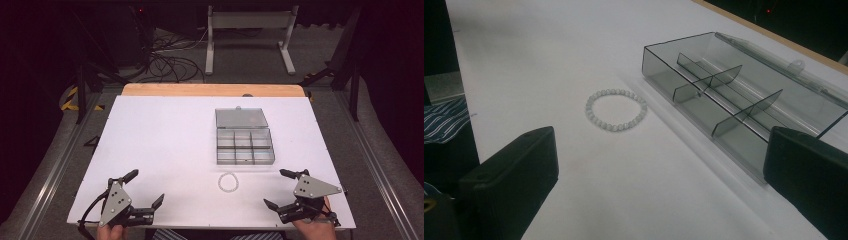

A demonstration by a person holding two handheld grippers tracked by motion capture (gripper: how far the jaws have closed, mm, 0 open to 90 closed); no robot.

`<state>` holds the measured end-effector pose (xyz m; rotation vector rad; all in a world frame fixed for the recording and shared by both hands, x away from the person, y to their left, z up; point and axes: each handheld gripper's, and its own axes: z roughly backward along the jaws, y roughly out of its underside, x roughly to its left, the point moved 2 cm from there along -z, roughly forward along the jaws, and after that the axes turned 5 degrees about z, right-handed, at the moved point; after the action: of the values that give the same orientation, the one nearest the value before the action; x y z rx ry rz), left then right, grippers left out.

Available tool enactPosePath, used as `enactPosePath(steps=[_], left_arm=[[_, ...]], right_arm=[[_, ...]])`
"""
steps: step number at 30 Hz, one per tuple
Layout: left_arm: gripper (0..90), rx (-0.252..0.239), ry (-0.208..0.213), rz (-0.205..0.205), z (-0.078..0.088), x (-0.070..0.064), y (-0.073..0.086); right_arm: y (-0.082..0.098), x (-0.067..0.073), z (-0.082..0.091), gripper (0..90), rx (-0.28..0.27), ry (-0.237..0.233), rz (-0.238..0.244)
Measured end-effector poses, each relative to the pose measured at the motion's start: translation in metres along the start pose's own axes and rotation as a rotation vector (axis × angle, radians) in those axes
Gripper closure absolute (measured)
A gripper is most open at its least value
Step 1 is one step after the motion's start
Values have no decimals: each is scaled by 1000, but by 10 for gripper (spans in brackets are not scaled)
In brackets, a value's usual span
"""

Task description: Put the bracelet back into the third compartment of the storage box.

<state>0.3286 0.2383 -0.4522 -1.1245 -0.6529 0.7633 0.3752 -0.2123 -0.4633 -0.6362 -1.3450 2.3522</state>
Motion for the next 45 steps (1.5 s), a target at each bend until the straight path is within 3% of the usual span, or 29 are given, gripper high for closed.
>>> enactPosePath(steps=[11,18,45], left_arm=[[10,9,-12,-17,0,0,0],[10,12,-14,-20,0,-1,0],[10,20,-6,-27,-1,-3,0]], right_arm=[[-5,-1,-3,48,19,-32,-23],[-19,-5,-9,66,47,-49,-21],[-60,-10,-52,71,89,-115,2]])
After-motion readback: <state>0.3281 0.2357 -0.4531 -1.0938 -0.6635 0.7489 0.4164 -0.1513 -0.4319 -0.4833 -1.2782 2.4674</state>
